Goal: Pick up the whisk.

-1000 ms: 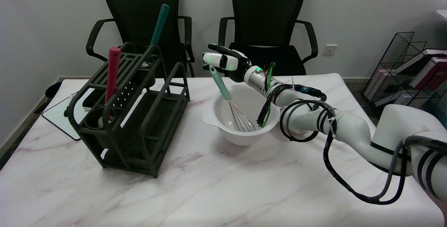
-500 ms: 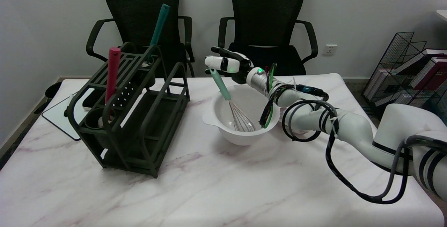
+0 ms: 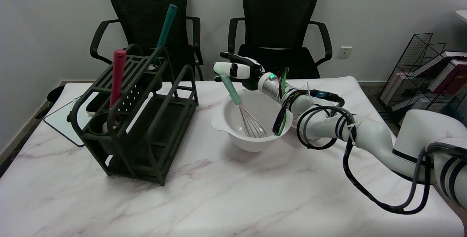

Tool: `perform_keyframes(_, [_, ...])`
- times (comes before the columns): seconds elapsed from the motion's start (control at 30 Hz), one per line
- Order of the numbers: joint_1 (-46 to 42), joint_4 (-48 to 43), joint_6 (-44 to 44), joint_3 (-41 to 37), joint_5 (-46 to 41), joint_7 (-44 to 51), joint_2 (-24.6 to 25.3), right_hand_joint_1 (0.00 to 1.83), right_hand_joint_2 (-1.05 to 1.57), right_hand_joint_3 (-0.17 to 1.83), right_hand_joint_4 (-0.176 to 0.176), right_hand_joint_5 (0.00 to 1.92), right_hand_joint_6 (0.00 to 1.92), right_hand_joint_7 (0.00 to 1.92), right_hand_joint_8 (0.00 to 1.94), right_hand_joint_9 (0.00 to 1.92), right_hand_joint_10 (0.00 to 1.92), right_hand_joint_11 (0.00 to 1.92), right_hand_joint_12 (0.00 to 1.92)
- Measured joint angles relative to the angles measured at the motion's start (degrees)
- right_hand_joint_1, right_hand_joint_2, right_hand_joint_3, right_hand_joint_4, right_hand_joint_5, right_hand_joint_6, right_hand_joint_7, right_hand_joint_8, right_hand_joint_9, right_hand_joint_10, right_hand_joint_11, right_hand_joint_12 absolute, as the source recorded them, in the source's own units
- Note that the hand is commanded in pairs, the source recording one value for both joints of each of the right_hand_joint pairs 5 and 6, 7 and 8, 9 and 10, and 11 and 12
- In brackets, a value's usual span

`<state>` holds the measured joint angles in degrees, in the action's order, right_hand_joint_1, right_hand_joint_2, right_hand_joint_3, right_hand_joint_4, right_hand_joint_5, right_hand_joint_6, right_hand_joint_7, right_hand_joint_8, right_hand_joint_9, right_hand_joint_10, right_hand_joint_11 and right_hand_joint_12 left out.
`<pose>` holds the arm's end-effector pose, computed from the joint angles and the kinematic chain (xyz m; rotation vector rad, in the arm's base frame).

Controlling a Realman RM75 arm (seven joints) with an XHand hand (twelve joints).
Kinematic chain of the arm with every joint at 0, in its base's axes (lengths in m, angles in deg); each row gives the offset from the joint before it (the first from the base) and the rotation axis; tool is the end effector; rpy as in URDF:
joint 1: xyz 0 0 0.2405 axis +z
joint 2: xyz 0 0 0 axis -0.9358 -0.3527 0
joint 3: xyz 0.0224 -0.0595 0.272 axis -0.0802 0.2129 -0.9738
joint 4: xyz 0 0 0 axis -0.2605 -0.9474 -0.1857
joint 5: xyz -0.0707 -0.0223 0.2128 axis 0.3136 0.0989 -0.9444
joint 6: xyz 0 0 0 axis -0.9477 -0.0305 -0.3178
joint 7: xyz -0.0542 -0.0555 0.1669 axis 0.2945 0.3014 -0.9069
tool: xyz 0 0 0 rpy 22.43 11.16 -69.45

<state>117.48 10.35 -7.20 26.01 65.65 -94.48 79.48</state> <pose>-0.2936 -0.5692 0.2855 1.2427 -1.4625 1.0230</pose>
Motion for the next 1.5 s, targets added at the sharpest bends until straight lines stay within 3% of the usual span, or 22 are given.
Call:
perform_keyframes(0.27, [-0.5, 0.73, 0.46, 0.17, 0.04, 0.04, -0.34, 1.1, 0.01, 1.07, 0.0, 0.11, 0.11, 0.52, 0.52, 0.53, 0.53, 0.72, 0.72])
perform_keyframes(0.7, [-1.0, 2.37, 0.96, 0.45, 0.2, 0.1, -0.89, 1.1, 0.02, 1.08, 0.0, 0.11, 0.11, 0.52, 0.52, 0.59, 0.59, 1.08, 1.08])
perform_keyframes(1.5, [-1.26, 5.72, 1.75, 0.49, 1.07, 0.17, -2.51, 1.1, 0.04, 1.09, 0.0, 0.11, 0.11, 0.53, 0.53, 0.72, 0.72, 1.3, 1.3])
